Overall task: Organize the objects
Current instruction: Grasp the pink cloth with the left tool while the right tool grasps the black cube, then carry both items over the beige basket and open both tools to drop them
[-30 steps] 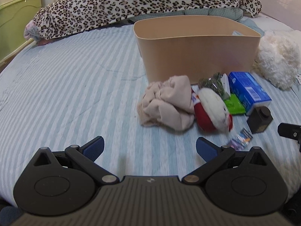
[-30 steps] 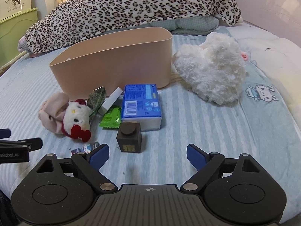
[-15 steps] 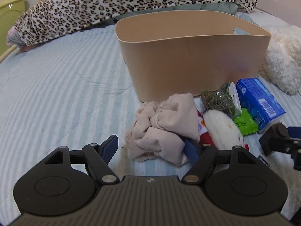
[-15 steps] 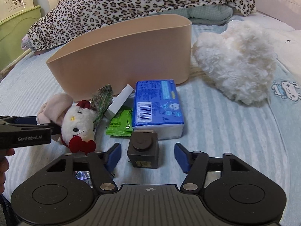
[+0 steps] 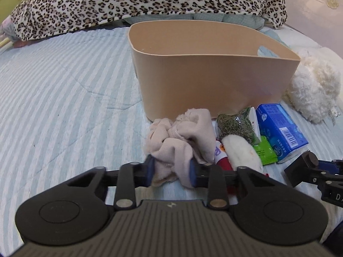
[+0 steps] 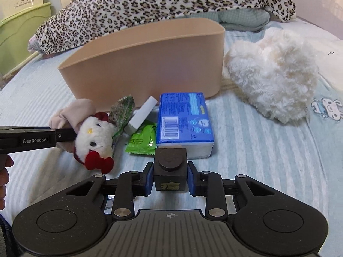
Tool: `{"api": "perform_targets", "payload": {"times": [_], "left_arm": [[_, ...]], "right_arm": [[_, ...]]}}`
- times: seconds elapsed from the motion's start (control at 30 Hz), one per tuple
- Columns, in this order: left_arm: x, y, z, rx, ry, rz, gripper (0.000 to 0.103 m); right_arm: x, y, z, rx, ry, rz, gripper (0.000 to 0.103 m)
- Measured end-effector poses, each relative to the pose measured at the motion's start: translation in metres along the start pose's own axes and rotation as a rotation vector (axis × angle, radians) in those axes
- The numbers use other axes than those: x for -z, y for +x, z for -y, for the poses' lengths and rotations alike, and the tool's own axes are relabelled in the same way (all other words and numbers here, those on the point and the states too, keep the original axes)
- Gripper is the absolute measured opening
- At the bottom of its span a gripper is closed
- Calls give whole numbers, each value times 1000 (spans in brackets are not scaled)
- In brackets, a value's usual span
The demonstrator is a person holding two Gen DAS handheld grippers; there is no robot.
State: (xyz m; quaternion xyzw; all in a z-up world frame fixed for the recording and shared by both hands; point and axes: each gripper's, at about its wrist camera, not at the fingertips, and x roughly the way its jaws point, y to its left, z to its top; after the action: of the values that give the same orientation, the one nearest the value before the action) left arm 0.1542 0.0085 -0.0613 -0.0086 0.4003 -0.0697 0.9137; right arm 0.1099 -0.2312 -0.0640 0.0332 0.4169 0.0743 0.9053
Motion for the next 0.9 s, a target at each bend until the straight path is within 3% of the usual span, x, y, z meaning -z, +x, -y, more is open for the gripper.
{"api": "perform_targets", "payload": {"times": [0.13, 0.33, 0.57, 0.9], "left_arm": [[-2, -14, -4, 8, -28, 7, 26], [-10, -51, -12, 33, -86, 94, 24], [-33, -87, -16, 2, -93, 213, 24], [-75, -95, -12, -27, -61, 317, 24]], "right_arm": [[-5, -17, -2, -4, -12, 31, 29], [-19, -46, -4, 1, -33, 108, 29], [-48, -75, -9, 10, -68, 217, 29], [-95, -78, -12, 10, -87, 320, 29]]}}
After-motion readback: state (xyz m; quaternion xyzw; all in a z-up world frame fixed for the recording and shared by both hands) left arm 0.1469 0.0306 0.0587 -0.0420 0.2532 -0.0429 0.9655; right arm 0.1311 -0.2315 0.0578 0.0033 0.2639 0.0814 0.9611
